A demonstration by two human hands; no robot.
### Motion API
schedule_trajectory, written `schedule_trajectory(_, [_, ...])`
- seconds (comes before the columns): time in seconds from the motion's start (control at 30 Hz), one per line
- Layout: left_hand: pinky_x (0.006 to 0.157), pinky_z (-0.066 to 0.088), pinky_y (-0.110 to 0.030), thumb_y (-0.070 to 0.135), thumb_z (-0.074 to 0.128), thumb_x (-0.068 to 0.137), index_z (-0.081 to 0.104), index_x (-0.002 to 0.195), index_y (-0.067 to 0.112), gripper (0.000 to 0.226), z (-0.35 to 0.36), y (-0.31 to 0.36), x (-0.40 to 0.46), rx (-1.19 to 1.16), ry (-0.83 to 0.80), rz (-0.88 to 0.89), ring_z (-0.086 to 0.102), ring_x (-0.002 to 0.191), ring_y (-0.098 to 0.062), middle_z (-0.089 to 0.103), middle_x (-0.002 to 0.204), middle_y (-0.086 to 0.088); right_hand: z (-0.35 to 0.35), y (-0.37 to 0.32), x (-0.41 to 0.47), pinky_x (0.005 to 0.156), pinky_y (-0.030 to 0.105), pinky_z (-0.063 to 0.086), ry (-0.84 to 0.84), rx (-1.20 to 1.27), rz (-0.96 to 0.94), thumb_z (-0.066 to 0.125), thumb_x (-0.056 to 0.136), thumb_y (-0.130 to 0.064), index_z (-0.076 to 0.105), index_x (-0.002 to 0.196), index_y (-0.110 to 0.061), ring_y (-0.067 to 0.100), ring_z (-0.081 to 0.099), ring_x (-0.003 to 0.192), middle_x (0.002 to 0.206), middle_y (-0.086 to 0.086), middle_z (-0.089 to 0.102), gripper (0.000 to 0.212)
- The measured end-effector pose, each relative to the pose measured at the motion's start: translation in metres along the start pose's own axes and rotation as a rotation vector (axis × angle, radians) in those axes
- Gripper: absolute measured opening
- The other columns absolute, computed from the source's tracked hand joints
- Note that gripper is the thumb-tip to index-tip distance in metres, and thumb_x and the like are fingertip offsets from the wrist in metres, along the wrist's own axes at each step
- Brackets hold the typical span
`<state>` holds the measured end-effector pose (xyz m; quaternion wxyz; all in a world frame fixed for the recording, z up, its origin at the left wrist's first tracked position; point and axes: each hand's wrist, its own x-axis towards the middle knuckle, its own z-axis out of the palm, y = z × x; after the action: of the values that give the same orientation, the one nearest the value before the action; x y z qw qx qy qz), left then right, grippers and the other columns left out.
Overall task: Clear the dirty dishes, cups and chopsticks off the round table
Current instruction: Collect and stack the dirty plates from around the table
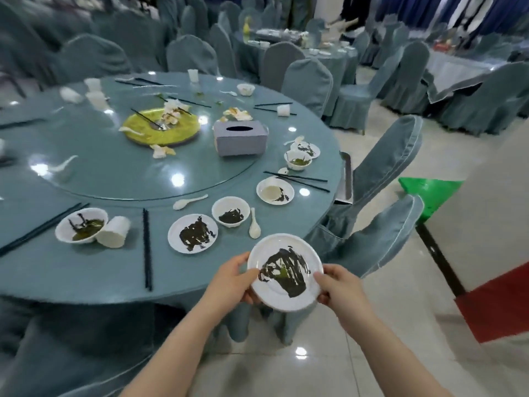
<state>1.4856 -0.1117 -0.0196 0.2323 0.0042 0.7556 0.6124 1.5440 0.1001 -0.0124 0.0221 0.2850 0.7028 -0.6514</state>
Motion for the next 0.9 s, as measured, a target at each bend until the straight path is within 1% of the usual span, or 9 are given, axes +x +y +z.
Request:
schedule_trajectory(0.13, [0.047, 0.050, -0.023, 0.015, 0.053, 0.094, 0.049, 0.121, 0.033, 0.033, -0.031, -0.008, 0.003, -0.071, 0.153, -0.053, 0.060, 0.046, -0.012, 0.073, 0.066, -0.001, 0.038, -0.013, 0.037, 0.052, 0.024, 0.050, -0.142, -0.041, -0.006, 0.061, 0.090, -0.015, 0.069, 0.098, -0.015, 0.012, 0.062, 0.058, 0.077, 0.004, 0.072, 0.011])
schedule_trajectory(0.2, [0.047, 0.051, -0.024, 0.016, 0.053, 0.094, 0.048, 0.121, 0.034, 0.032, -0.050, -0.014, 0.007, -0.091, 0.242, -0.091, 0.061, 0.048, -0.013, 0.074, 0.071, 0.000, 0.065, -0.018, 0.057, 0.056, 0.026, 0.055, -0.235, -0.047, 0.032, 0.060, 0.092, -0.017, 0.069, 0.097, -0.017, 0.014, 0.064, 0.064, 0.079, 0.006, 0.072, 0.010])
schedule_trajectory(0.27, [0.047, 0.051, -0.023, 0.018, 0.053, 0.094, 0.048, 0.120, 0.034, 0.031, -0.071, -0.022, 0.014, -0.093, 0.334, -0.130, 0.063, 0.048, -0.011, 0.073, 0.072, 0.003, 0.091, -0.027, 0.076, 0.067, 0.033, 0.059, -0.295, -0.066, 0.055, 0.058, 0.093, -0.018, 0.068, 0.098, -0.016, 0.021, 0.067, 0.072, 0.084, 0.008, 0.073, 0.011])
schedule_trajectory(0.3, [0.046, 0.050, -0.022, 0.018, 0.053, 0.094, 0.049, 0.119, 0.034, 0.031, -0.082, -0.027, 0.021, -0.099, 0.379, -0.142, 0.063, 0.048, -0.011, 0.072, 0.069, 0.002, 0.104, -0.031, 0.087, 0.067, 0.033, 0.057, -0.313, -0.077, 0.055, 0.057, 0.094, -0.018, 0.067, 0.098, -0.014, 0.021, 0.066, 0.069, 0.085, 0.009, 0.073, 0.011])
schedule_trajectory(0.37, [0.044, 0.049, -0.020, 0.015, 0.051, 0.094, 0.049, 0.120, 0.032, 0.031, -0.101, -0.036, 0.036, -0.121, 0.443, -0.162, 0.062, 0.046, -0.011, 0.071, 0.063, 0.000, 0.121, -0.037, 0.109, 0.057, 0.026, 0.051, -0.315, -0.093, 0.061, 0.057, 0.094, -0.017, 0.064, 0.098, -0.011, 0.016, 0.059, 0.061, 0.083, 0.010, 0.071, 0.010])
schedule_trajectory(0.43, [0.044, 0.048, -0.020, 0.012, 0.049, 0.094, 0.049, 0.124, 0.027, 0.034, -0.120, -0.046, 0.052, -0.150, 0.486, -0.183, 0.061, 0.045, -0.011, 0.070, 0.064, -0.004, 0.136, -0.042, 0.130, 0.055, 0.023, 0.049, -0.308, -0.118, 0.074, 0.057, 0.094, -0.017, 0.064, 0.098, -0.008, 0.016, 0.056, 0.059, 0.083, 0.012, 0.068, 0.011])
schedule_trajectory(0.53, [0.045, 0.049, -0.021, 0.011, 0.049, 0.094, 0.049, 0.130, 0.021, 0.037, -0.138, -0.063, 0.075, -0.182, 0.545, -0.220, 0.061, 0.045, -0.010, 0.069, 0.074, -0.008, 0.147, -0.046, 0.158, 0.055, 0.022, 0.048, -0.309, -0.164, 0.092, 0.057, 0.094, -0.016, 0.063, 0.098, -0.005, 0.016, 0.055, 0.057, 0.079, 0.011, 0.065, 0.013])
schedule_trajectory(0.73, [0.050, 0.051, -0.027, 0.010, 0.046, 0.097, 0.042, 0.138, 0.020, 0.043, -0.155, -0.086, 0.115, -0.235, 0.579, -0.301, 0.058, 0.051, -0.017, 0.068, 0.076, -0.012, 0.155, -0.049, 0.202, 0.053, 0.023, 0.049, -0.268, -0.217, 0.125, 0.060, 0.091, -0.017, 0.065, 0.096, -0.007, 0.015, 0.059, 0.055, 0.070, 0.005, 0.068, 0.012])
schedule_trajectory(0.9, [0.046, 0.046, -0.025, 0.012, 0.046, 0.096, 0.051, 0.127, 0.026, 0.035, -0.158, -0.101, 0.131, -0.170, 0.575, -0.315, 0.060, 0.050, -0.017, 0.067, 0.069, -0.007, 0.159, -0.059, 0.230, 0.051, 0.021, 0.047, -0.283, -0.244, 0.123, 0.056, 0.091, -0.007, 0.065, 0.095, -0.008, 0.014, 0.056, 0.053, 0.066, 0.004, 0.068, 0.010])
